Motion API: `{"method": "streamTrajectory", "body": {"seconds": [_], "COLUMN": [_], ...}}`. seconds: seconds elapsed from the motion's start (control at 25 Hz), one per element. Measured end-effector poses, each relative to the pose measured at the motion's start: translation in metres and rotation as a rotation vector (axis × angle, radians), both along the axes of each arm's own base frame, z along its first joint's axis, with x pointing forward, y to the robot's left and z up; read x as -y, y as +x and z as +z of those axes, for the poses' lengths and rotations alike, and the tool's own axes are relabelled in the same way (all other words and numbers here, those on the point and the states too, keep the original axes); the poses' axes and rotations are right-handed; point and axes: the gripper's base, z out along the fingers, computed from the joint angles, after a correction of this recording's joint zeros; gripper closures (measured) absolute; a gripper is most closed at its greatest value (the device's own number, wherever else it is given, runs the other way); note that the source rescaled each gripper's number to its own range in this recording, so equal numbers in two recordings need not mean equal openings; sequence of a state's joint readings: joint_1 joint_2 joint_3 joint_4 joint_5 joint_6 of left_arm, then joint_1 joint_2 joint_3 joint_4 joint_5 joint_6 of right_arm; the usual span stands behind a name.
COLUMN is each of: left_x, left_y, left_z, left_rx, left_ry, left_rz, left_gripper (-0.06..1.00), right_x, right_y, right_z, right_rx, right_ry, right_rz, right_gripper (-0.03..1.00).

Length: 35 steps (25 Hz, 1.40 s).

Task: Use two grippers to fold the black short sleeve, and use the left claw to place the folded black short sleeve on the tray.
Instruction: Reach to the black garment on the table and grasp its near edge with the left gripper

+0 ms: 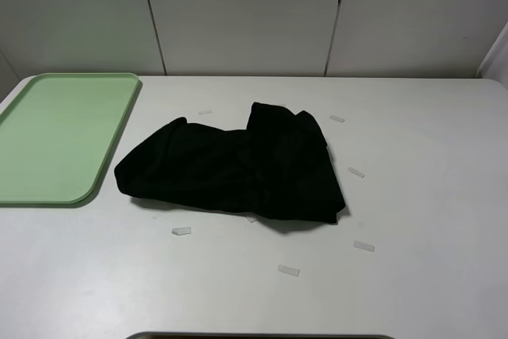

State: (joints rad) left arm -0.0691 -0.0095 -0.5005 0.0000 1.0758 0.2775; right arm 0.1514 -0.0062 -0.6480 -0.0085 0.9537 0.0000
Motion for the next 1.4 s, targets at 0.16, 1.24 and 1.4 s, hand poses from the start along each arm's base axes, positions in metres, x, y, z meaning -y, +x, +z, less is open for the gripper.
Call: {"method": "streamTrajectory", "body": {"seconds": [0.16,1.24,1.4], "left_x": [0.0,0.0,0.0], "left_y": [0.0,0.0,0.0], "left_z": [0.0,0.0,0.0], "left_rx": [0.0,0.0,0.0], "left_ry": [0.0,0.0,0.0], "left_rz": [0.0,0.0,0.0], "left_gripper": [-0.06,-0.06,-0.06], "right_x": [-0.001,-0.004,-0.004], "right_y": [0.003,0.019,0.019], "right_z": [-0.016,-0.048,-0.048], "right_rx": [-0.118,-0.228,-0.228], "right_ry": [-0.011,-0.036,-0.036], "right_rz": [0.005,0.008,0.008], "right_gripper": [-0.03,-0.03,-0.03]}}
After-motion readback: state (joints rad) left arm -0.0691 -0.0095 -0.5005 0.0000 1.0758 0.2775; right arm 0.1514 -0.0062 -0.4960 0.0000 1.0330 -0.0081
